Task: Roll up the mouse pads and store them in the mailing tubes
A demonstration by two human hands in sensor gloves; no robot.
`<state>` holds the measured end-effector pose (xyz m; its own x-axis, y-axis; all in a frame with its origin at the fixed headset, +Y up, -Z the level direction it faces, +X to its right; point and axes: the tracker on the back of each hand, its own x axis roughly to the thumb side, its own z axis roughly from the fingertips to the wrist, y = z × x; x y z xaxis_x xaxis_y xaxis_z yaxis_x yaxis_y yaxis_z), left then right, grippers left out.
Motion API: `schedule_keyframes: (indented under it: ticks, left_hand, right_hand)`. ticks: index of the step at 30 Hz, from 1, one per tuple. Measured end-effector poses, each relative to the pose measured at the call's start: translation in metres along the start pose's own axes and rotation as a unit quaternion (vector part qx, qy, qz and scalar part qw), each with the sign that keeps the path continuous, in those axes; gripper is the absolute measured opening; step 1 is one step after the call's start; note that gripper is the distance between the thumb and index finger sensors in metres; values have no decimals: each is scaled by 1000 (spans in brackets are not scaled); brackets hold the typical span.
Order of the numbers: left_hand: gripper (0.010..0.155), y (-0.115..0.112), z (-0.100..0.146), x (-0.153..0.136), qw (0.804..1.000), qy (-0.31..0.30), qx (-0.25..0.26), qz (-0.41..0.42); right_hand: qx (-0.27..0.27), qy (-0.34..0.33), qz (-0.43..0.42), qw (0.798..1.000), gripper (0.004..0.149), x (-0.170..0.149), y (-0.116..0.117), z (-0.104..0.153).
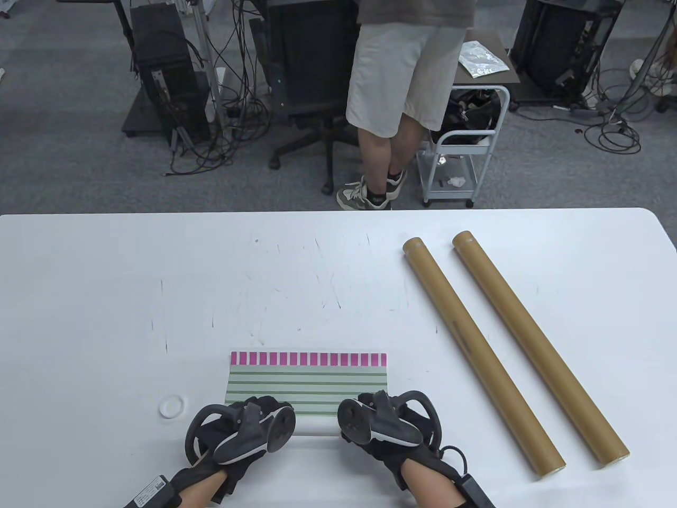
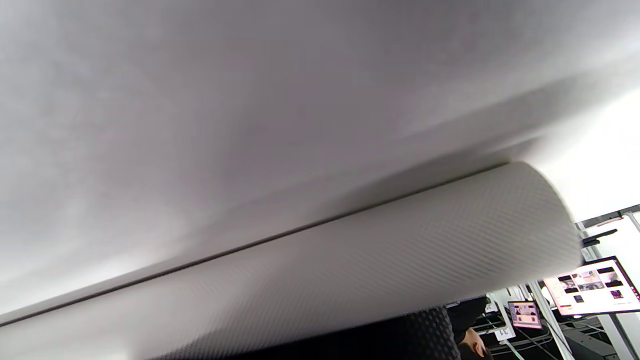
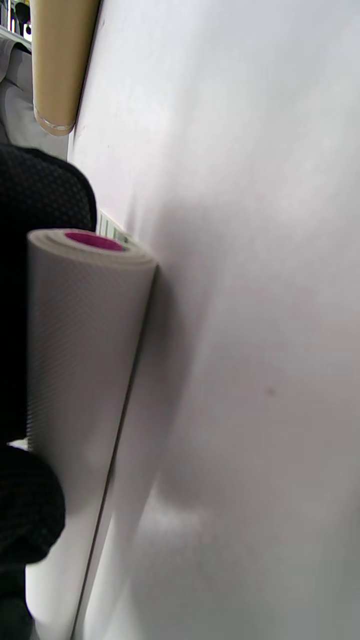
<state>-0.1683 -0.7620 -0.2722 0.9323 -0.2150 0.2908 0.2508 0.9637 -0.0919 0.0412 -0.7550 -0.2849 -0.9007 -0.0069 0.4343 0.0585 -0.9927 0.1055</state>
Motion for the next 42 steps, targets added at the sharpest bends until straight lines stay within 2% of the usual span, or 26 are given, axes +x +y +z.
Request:
schedule_keyframes:
  ticks: [4,6,9,11,13,17,20,23,25,27,30,32,34,37,40,42]
  left_hand:
    - [48,1,2,0,1000,4,-8,5]
    - [49,2,5,-1,1000,3,-27,12]
    - [51,4,7,-3,998,1,-47,34]
    - [46,5,7,-2,999,-11,-41,31]
    - [46,5,8,-1,999,-23,-32,8]
    - [47,4,6,0,999,-27,-19,17]
    - [47,2,4,1,1000,-12,-9,13]
    - [47,-3,-3,-5,1000,6,-23,19]
    - [47,-3,-4,-7,998,10,-36,50]
    - [47,-2,-3,-6,999,12,-34,40]
    - [47,-1,4,-3,1000,-6,12,20]
    - [53,-5,11,-2,999,-17,49,-6]
    - [53,-2,8,-1,999,-13,41,-25]
    - [52,-2,4,-2,1000,-3,28,-13]
    - [52,0,2,-2,1000,2,14,-4]
    - [51,1,1,-1,1000,4,5,-4]
  right_hand:
    - [-19,-13,32,999,54,5,-4,-2]
    - [9,-24,17,1000,53,6,-4,-2]
    - [19,-33,11,999,56,6,-4,-2]
    - [24,-32,2,999,61,3,-4,-4]
    - [29,-32,-6,999,62,1,-3,-5]
    - [29,-30,-7,999,60,1,-2,-4]
    - [27,-27,-12,999,58,1,-2,-3]
    - [25,-40,-70,996,57,4,-2,-3]
    - [18,-33,-34,999,56,5,-1,-3]
    - [12,-39,-2,999,54,10,-3,-3]
    - [24,-45,51,997,54,17,-2,-4]
    - [20,-43,62,997,53,20,-1,-5]
    - [23,-39,53,998,53,19,1,-5]
    - [28,-35,35,998,54,16,1,-5]
    - [28,-29,68,997,55,16,0,-6]
    - [31,-27,45,998,54,15,0,-6]
